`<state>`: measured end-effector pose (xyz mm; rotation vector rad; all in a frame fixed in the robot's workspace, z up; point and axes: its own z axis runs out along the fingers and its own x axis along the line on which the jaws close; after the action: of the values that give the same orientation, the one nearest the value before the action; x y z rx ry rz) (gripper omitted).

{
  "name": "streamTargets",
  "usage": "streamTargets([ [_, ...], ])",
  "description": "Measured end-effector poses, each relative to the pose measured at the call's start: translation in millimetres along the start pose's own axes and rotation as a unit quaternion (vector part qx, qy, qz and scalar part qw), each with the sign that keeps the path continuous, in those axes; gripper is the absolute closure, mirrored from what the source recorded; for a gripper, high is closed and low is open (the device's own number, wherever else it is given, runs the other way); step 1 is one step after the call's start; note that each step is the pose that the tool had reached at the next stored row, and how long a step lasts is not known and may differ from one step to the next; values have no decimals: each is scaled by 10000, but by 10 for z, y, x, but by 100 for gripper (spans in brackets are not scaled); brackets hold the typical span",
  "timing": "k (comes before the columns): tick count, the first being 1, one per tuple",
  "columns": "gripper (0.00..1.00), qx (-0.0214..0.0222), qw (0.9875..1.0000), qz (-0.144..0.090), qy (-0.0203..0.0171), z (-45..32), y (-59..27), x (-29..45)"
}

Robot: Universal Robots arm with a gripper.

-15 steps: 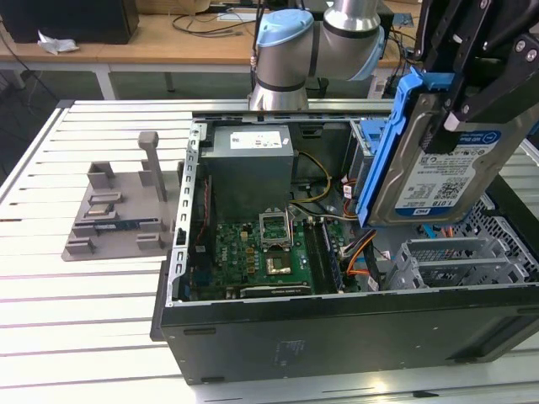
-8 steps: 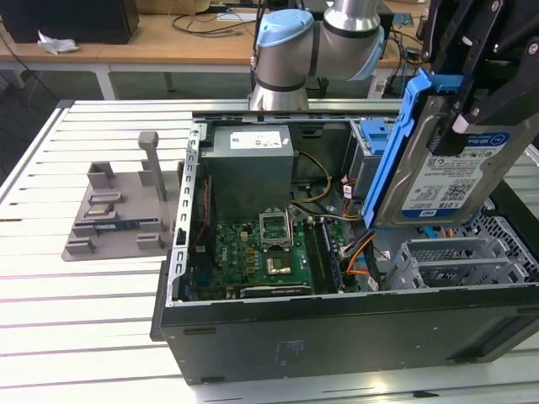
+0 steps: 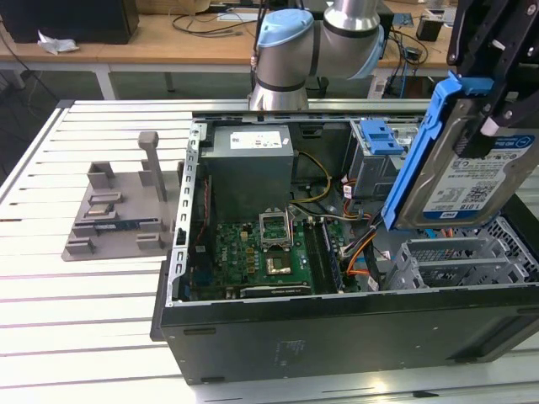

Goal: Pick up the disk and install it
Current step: 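Pick up the disk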

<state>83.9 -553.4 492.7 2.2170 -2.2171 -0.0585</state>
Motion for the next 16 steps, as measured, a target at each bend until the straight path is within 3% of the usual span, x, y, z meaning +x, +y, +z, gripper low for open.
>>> streamTargets([
  [4, 63, -1, 10000, 1, 6, 24, -77, 0],
  [10, 63, -11, 10000, 2, 31, 119, -203, -4],
  [16, 63, -29, 10000, 3, 66, 261, -378, -68],
])
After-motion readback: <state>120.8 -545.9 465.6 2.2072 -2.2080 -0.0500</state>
